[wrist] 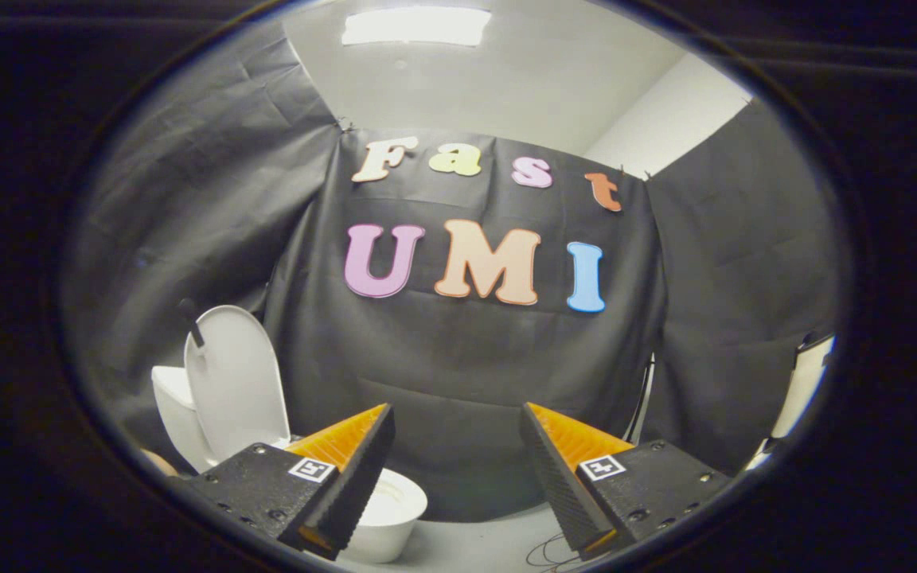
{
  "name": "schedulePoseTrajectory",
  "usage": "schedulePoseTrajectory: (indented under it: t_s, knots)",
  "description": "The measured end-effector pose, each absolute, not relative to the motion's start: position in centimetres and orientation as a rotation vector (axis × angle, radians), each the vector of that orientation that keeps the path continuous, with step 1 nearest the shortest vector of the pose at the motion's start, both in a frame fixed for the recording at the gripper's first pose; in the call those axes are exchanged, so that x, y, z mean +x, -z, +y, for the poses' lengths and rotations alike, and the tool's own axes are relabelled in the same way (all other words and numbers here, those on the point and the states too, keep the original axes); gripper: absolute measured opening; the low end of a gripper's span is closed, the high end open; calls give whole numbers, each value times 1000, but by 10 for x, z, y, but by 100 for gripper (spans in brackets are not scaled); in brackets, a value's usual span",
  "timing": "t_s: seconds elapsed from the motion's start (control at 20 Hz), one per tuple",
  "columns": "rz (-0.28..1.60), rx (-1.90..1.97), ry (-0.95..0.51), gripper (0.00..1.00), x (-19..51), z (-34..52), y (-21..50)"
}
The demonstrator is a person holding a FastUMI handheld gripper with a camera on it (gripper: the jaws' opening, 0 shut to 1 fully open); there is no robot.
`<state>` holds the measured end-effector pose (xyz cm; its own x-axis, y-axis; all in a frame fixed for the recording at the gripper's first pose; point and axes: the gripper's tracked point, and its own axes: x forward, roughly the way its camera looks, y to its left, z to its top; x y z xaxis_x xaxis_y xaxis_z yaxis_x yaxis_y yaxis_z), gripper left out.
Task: Open the toilet lid.
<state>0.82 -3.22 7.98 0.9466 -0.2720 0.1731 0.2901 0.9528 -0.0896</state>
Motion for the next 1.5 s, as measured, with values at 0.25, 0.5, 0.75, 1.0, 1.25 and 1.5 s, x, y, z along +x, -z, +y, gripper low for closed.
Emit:
schedulePoseTrajectory:
  t_s: [0.25, 0.5, 0.75, 1.0, 1.25, 1.5]
  knots:
    - [-61, -143, 249, 96, -9, -29, -42]
    - [15, -136, 249, 96, -22, -35, -21]
    - [57, -82, 283, 96, -31, -45, -11]
    - [87, -29, 292, 96, -37, -46, -6]
    - [122, -31, 294, 96, -35, -46, 3]
    - [129, -7, 300, 96, -37, -49, 5]
